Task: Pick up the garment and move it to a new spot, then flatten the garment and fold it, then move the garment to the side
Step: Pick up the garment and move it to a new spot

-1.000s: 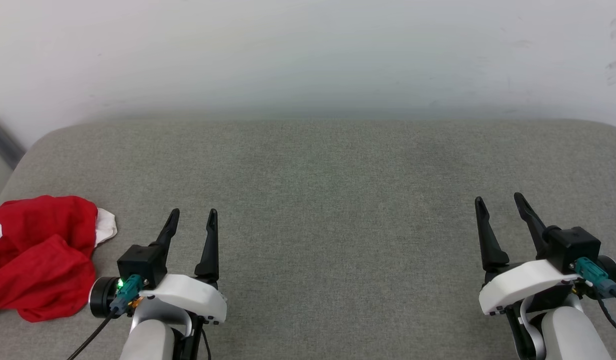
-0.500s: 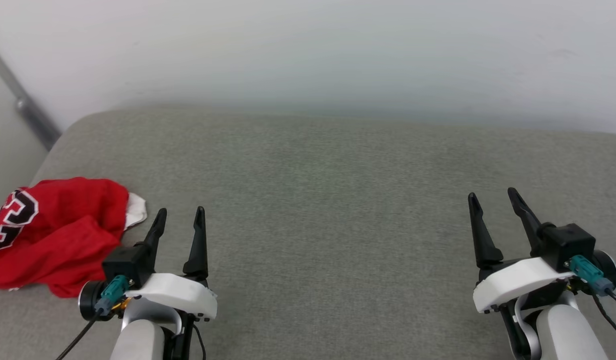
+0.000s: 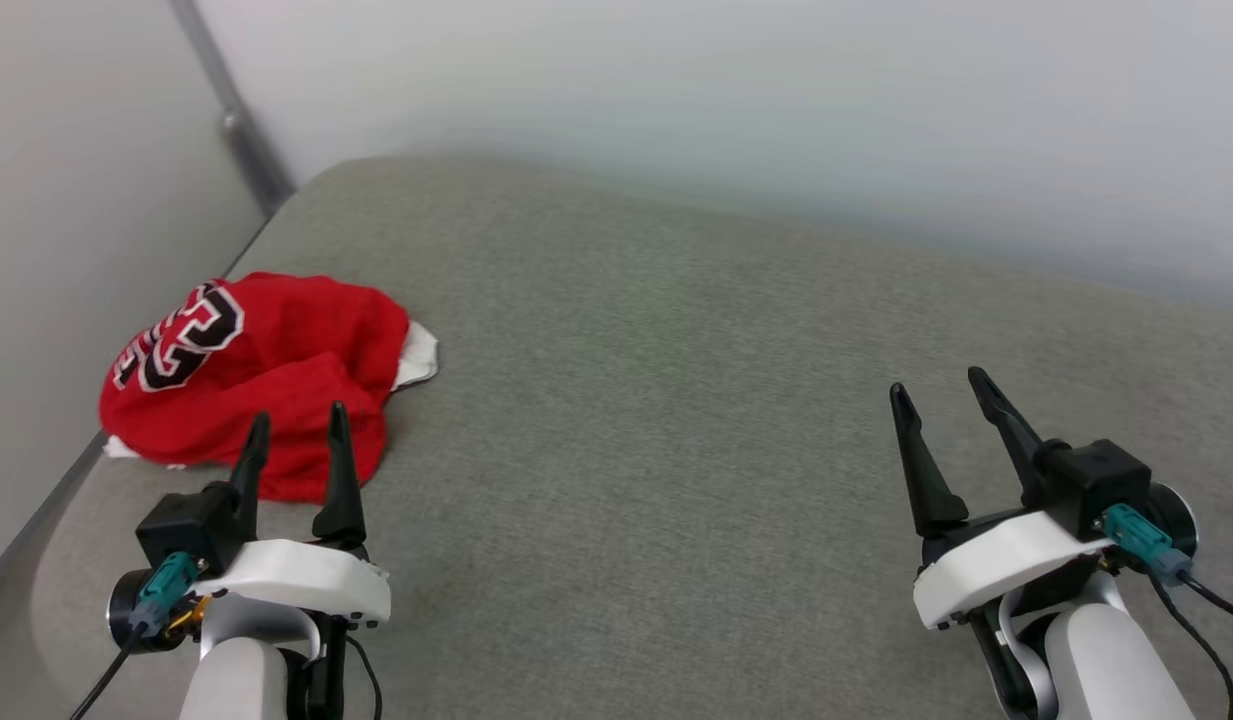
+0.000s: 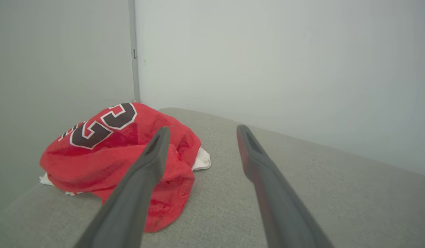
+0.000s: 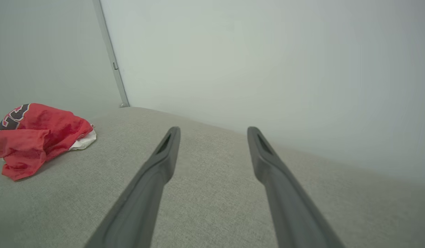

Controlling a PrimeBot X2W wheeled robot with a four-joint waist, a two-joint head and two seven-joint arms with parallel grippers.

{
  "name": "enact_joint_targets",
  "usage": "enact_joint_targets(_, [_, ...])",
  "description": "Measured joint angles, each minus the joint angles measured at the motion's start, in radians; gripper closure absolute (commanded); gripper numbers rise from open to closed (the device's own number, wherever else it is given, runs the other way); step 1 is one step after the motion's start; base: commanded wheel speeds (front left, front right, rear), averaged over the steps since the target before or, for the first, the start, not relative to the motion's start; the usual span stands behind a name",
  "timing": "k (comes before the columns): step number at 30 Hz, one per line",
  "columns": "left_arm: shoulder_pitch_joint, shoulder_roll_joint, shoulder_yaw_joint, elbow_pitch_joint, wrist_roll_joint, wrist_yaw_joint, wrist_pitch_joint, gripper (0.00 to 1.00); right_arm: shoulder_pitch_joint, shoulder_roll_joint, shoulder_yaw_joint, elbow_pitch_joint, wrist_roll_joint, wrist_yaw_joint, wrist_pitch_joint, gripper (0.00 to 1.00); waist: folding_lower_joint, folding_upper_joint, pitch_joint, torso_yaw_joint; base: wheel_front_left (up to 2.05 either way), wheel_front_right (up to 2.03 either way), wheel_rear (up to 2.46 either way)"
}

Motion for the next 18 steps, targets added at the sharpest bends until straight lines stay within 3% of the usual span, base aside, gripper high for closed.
enact_joint_targets(10, [0.023,0.0,0.048,-0.009,0.0,0.0,0.0,0.0,-0.002,0.002,0.023,-0.015,0.005,0.0,0.007,0.0,0.0,0.0,0.012,0.102,0.0,0.0,0.0])
enact_joint_targets(18, [0.017,-0.001,0.062,-0.006,0.001,0.0,0.0,0.0,-0.004,0.003,0.026,-0.025,-0.003,0.0,0.016,0.0,0.0,0.0,0.021,0.114,0.0,0.0,0.0])
